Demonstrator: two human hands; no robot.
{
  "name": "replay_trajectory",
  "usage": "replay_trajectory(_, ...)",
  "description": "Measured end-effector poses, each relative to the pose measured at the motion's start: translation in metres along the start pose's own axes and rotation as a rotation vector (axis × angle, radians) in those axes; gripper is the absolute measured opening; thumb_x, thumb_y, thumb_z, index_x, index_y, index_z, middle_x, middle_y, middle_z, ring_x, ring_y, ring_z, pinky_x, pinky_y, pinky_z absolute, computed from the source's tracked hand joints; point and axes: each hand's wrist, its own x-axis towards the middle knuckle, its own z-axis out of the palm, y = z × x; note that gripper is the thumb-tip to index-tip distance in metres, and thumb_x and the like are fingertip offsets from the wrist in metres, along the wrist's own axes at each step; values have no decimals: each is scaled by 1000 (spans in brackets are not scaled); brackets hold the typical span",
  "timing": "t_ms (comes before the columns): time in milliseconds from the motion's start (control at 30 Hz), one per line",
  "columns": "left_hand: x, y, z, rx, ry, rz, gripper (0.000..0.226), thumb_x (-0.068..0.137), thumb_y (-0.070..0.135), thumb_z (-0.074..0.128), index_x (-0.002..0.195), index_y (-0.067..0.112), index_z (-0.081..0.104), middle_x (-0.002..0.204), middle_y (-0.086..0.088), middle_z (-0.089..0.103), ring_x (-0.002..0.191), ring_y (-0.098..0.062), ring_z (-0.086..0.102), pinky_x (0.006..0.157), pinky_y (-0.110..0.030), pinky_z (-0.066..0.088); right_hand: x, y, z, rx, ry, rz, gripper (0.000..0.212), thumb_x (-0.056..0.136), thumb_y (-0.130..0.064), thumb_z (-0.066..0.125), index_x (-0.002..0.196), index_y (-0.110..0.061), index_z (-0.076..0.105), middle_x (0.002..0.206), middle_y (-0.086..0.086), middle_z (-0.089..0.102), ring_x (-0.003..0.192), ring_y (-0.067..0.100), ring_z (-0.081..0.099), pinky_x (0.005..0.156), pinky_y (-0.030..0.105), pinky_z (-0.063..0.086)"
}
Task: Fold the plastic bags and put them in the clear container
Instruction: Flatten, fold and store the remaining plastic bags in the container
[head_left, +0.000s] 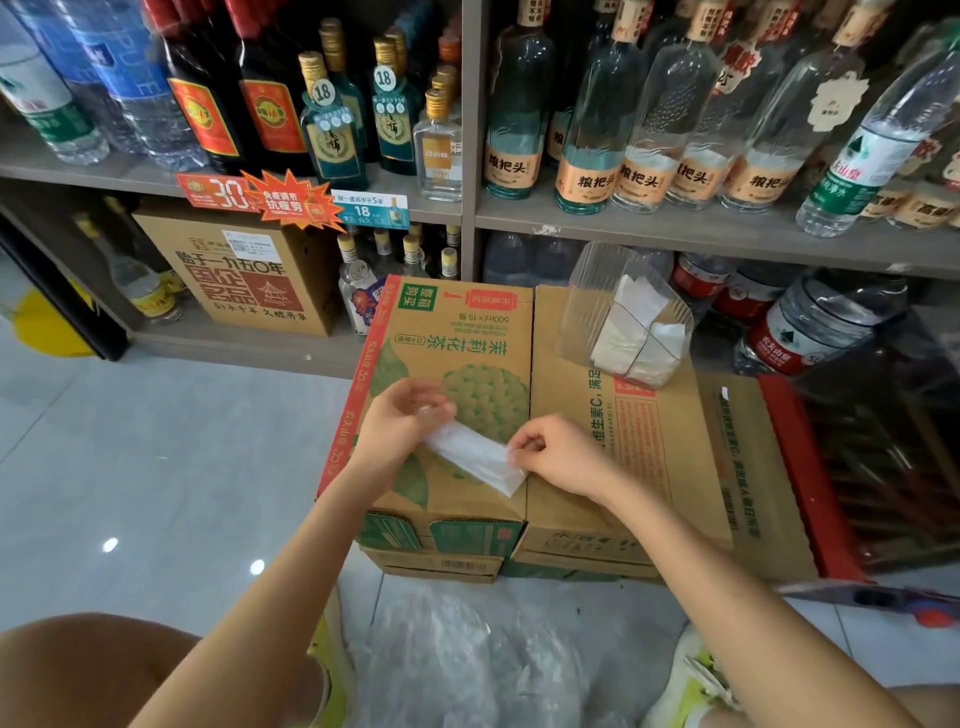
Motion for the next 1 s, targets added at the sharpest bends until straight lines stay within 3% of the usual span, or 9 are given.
replay_trajectory(133,2,-6,4,345,67,187,28,84,2,68,108,14,63,103,-2,66,95,-16,60,87,-30,50,2,-3,2,-62,20,-4,11,90,-15,60,93,-15,71,75,-13,60,73,7,57,70,25,48)
replay_trajectory(233,-2,-13,5,706,176,590,19,89,8,60,106,7,68,109,-6,67,102,-23,60,91,-36,48,4,-3,3,-75,44,-1,12,89,-14,60,91,-14,72,76,-11,62,75,8,58,74,29,51)
replay_trajectory(333,-14,-28,3,860,-3,870,33,92,18,46,111,8,70,120,-5,67,120,-21,56,105,-38,40,5,-4,3,-74,48,-1,13,89,-13,61,89,-14,73,78,-9,64,76,9,60,77,31,52)
replay_trajectory(433,-22,-45,1,1025,-226,852,46,103,35,30,131,12,59,138,-4,54,135,-23,41,116,-35,23,6,-3,4,-63,50,-9,12,87,-14,62,88,-15,73,79,-6,67,78,13,63,77,34,53)
replay_trajectory(533,-20,-56,-1,1151,-291,787,54,105,42,17,142,15,47,146,-5,46,139,-26,35,116,-31,16,5,1,4,-61,73,-12,16,88,-14,59,96,-17,72,79,-9,63,79,13,61,75,33,51)
replay_trajectory(667,-22,-57,1,1200,-265,768,53,105,40,17,143,15,44,147,-5,44,139,-27,36,117,-31,15,-10,5,15,-306,502,-147,25,94,-26,54,113,-19,68,102,-8,66,87,13,60,70,27,47)
replay_trajectory(733,-24,-56,2,1205,-252,769,55,105,41,16,143,14,44,147,-5,44,139,-27,36,117,-30,14,-17,4,31,-454,588,-295,35,96,-28,42,115,-15,68,112,-2,69,98,18,65,79,32,54)
replay_trajectory(900,-25,-52,3,1162,-208,763,55,105,43,17,142,14,45,147,-4,42,140,-27,32,117,-28,10,-17,24,60,-656,341,-273,56,103,-35,12,133,-12,54,139,2,53,132,21,45,113,44,31)
replay_trajectory(1000,-28,-51,4,1201,-158,772,58,104,46,19,142,11,46,150,-9,38,143,-30,27,118,-38,14,-15,33,60,-645,284,-277,54,102,-38,9,144,-15,36,151,-2,31,143,18,24,114,43,9)
